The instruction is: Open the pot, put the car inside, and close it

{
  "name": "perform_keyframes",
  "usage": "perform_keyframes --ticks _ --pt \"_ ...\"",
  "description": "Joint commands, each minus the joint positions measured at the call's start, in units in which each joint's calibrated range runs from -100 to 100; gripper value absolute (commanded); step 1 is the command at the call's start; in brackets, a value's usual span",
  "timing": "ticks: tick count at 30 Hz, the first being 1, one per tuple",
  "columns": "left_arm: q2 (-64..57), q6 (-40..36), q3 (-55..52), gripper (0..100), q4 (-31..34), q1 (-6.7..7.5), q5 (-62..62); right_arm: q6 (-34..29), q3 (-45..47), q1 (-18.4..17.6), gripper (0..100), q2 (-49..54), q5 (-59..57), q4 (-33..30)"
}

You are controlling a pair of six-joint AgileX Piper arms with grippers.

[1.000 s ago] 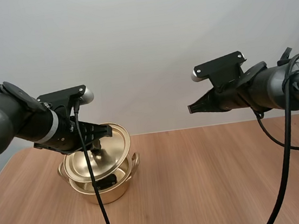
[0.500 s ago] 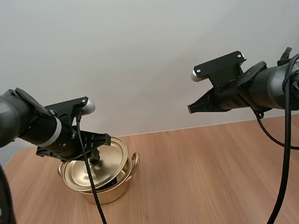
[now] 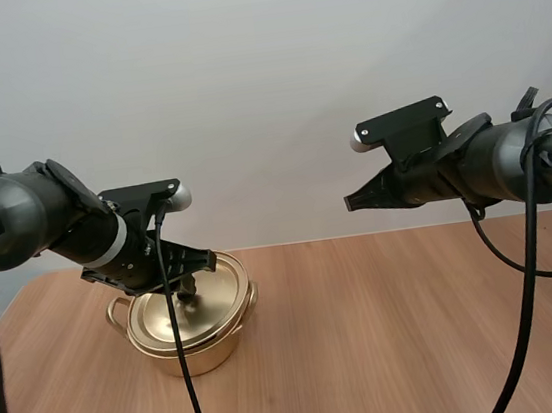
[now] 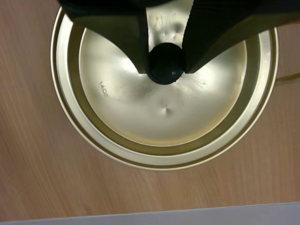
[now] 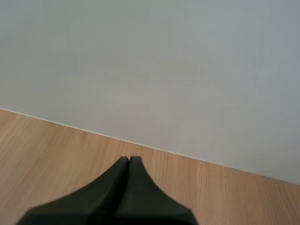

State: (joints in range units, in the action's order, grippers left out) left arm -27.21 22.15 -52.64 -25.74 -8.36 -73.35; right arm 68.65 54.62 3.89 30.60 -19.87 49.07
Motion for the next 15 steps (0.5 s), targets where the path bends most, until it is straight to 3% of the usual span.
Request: perform_keyframes --ticks 1,15 --pt "0.0 -1.8 -0.1 0 3.4 0.39 2.4 0.0 0.1 0.0 0 0.0 0.0 -0.1" --pt "0.0 -2.0 -0.1 0 4.1 0.39 5.0 0.0 0.1 0.0 0 0.0 -2.7 -0.1"
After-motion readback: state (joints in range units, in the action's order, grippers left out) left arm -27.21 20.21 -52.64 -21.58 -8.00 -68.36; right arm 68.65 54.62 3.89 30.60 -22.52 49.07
